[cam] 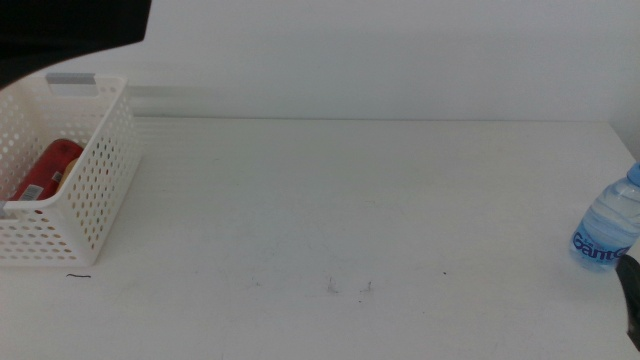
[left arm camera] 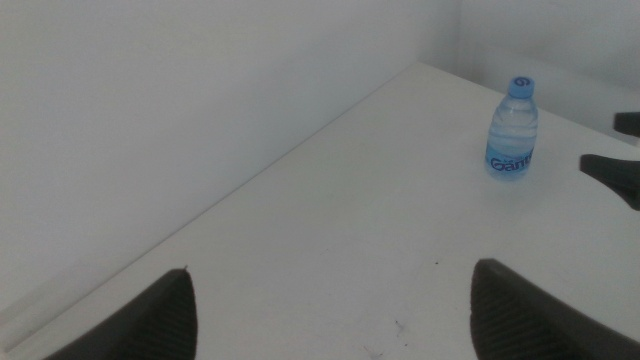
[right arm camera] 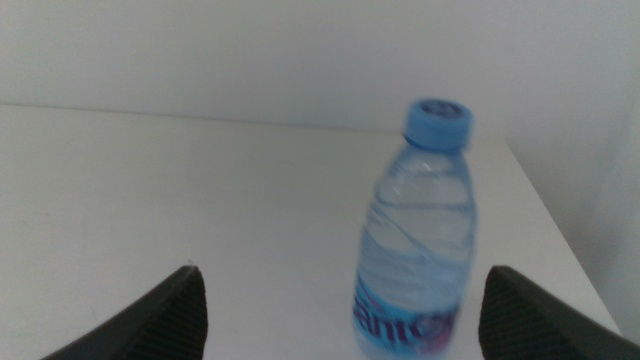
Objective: Use arms to grab the bottles and put them into the dustbin to the left of the table.
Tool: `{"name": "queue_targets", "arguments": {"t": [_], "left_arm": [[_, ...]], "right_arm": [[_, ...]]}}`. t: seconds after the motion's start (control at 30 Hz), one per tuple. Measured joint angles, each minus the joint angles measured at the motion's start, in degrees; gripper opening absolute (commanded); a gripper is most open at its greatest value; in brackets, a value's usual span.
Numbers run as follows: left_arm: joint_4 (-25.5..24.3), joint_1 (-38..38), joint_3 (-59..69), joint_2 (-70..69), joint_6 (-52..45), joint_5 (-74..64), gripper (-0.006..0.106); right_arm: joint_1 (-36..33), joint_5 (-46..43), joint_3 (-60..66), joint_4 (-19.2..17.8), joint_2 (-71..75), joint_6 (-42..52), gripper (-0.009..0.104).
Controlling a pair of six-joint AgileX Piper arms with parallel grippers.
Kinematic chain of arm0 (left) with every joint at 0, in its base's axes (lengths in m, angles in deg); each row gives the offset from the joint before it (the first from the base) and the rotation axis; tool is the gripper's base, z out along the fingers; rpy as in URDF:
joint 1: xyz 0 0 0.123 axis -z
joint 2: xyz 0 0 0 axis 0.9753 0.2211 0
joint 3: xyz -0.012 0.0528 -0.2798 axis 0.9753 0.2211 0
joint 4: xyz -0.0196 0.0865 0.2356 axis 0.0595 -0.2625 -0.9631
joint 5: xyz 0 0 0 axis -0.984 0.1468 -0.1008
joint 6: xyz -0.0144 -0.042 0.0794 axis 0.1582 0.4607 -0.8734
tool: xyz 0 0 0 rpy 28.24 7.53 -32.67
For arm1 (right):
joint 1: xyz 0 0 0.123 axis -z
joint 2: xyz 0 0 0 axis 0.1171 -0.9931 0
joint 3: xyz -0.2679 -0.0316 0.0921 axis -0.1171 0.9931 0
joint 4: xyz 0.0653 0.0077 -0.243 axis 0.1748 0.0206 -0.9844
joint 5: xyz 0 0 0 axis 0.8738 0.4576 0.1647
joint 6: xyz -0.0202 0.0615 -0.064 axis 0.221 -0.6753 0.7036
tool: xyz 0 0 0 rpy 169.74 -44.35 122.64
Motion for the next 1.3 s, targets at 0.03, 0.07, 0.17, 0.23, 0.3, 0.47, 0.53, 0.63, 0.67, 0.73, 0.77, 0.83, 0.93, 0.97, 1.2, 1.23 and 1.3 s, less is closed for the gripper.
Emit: {"name": "queue_targets", "arguments": {"t": [0.03,0.07,0.17,0.23,0.3,0.47,0.53,0.63,0.67,0.73,0.77,0.83,0.93,0.97,1.2,1.23,1.3], "left_arm": [[0.0,0.0,0.0,0.0,0.0,0.0,0.094],[0.0,0.0,0.0,0.0,0.0,0.0,0.094],[0.0,0.0,0.0,0.0,0.0,0.0,0.094],[0.0,0.0,0.0,0.0,0.0,0.0,0.094],[0.0,0.0,0.0,0.0,0.0,0.0,0.094],[0.0,0.0,0.0,0.0,0.0,0.0,0.094],[0.0,0.0,0.0,0.0,0.0,-0.12,0.094],[0.0,0.0,0.0,0.0,0.0,-0.12,0.094],[0.0,0.0,0.0,0.0,0.0,-0.12,0.094],[0.0,0.0,0.0,0.0,0.0,-0.12,0.094],[0.0,0.0,0.0,0.0,0.0,-0.12,0.094],[0.0,0.0,0.0,0.0,0.0,-0.12,0.094],[0.0,0.0,0.0,0.0,0.0,-0.12,0.094],[0.0,0.0,0.0,0.0,0.0,-0.12,0.094],[0.0,0.0,0.0,0.0,0.0,-0.12,0.094],[0.0,0.0,0.0,0.0,0.0,-0.12,0.094],[0.0,0.0,0.0,0.0,0.0,-0.12,0.094]], "right_arm": [[0.0,-3.14,0.0,-0.71,-1.97,0.0,0.087],[0.0,-6.42,0.0,-1.09,-4.4,0.25,0.087],[0.0,-15.53,0.0,-1.67,-11.4,1.31,0.087],[0.0,-21.46,0.0,-1.67,-16.39,2.39,0.087],[0.0,-25.91,0.0,-1.27,-20.44,2.71,0.087],[0.0,-32.46,0.0,0.66,-28.36,3.06,0.087],[0.0,-33.35,0.0,1.53,-30.1,3.06,0.087],[0.0,-33.86,0.0,2.1,-31.23,3.06,0.087],[0.0,-33.95,0.0,2.2,-31.38,3.06,0.087],[0.0,-33.97,0.0,2.3,-31.47,2.93,0.087],[0.08,-33.97,0.0,2.3,-31.51,2.84,0.087],[1.27,-33.97,-0.11,1.87,-31.86,2.73,0.087],[4.39,-34.0,-0.11,0.32,-32.67,2.7,0.087],[5.76,-34.0,-0.11,-0.26,-32.82,2.7,0.087],[10.44,-34.0,-0.11,-0.64,-32.92,-0.88,0.087],[10.44,-34.0,-0.11,-0.64,-32.92,-1.11,0.087],[10.44,-34.0,-0.11,-0.64,-32.92,-1.4,0.087]]}}
